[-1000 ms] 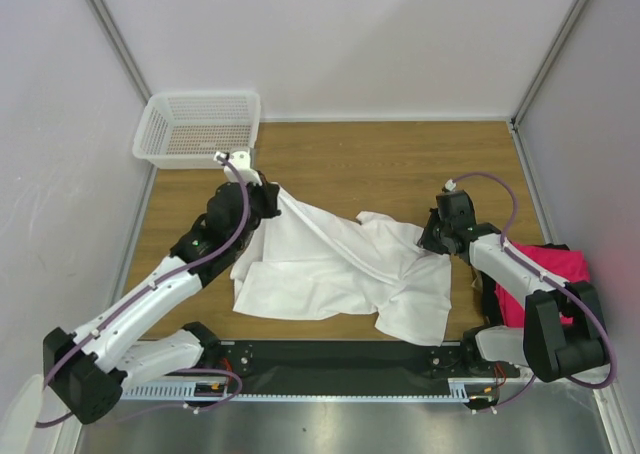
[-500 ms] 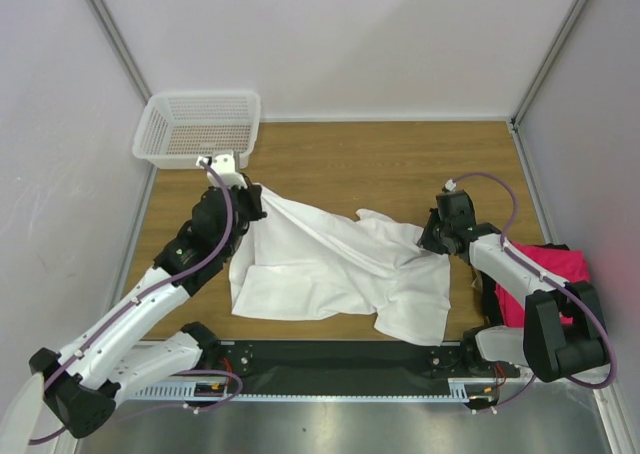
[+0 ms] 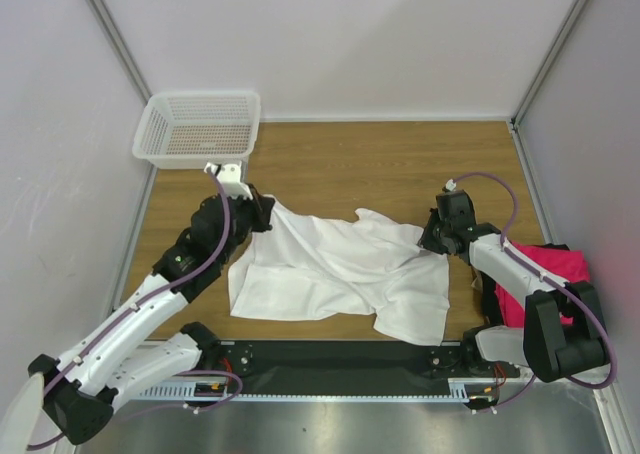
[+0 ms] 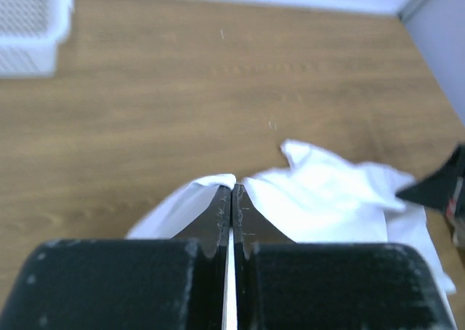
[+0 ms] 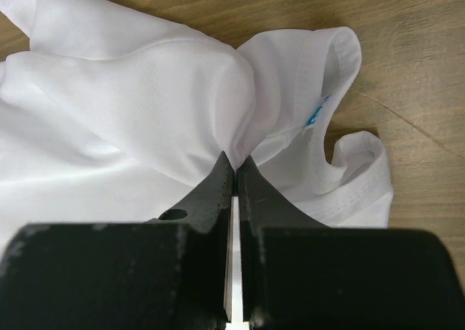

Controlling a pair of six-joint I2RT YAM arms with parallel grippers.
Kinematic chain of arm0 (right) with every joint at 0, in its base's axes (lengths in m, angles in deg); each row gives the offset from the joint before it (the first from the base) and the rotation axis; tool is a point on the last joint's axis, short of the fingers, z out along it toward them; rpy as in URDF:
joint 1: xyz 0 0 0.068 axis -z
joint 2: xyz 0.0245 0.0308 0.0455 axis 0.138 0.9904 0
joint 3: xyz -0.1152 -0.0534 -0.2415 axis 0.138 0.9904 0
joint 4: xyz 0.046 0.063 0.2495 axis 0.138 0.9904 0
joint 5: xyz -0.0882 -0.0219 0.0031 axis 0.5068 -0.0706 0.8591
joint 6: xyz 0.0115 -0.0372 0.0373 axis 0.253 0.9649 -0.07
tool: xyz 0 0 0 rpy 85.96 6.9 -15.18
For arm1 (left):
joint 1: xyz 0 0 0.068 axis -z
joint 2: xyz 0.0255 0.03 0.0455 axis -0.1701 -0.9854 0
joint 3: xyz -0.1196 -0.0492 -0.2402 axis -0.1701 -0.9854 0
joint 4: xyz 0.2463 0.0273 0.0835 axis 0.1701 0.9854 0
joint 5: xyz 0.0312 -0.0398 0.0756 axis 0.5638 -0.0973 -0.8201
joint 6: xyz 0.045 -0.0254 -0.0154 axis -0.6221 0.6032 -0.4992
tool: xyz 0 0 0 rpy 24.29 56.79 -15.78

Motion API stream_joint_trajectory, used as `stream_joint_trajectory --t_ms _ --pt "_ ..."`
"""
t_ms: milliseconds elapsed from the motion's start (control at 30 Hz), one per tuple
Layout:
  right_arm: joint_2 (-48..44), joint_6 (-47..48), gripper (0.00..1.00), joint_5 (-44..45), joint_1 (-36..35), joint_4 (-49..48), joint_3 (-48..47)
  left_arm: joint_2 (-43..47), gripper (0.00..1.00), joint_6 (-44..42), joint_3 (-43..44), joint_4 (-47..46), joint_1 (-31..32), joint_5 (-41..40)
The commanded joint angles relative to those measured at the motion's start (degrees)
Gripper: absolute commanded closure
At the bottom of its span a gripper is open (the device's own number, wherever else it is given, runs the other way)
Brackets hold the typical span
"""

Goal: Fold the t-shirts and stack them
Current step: Flatten the tshirt out

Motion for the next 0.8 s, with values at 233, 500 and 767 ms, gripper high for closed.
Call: stream_joint_trajectory --t_ms 233,500,767 --pt "2.46 -0.33 1.00 0.00 -0.11 -0.92 -1.05 5.51 1.00 15.38 -11.42 10.72 7.75 2.30" --pt "1.58 -0.94 1.00 1.92 0.15 -0.40 -0.88 0.07 1.00 25.15 -16.09 18.02 13.47 3.43" --pt "1.85 -0.15 1.00 1.40 2.52 2.86 -2.99 -9.78 0.88 26.12 -13.81 21.19 19.45 4.15"
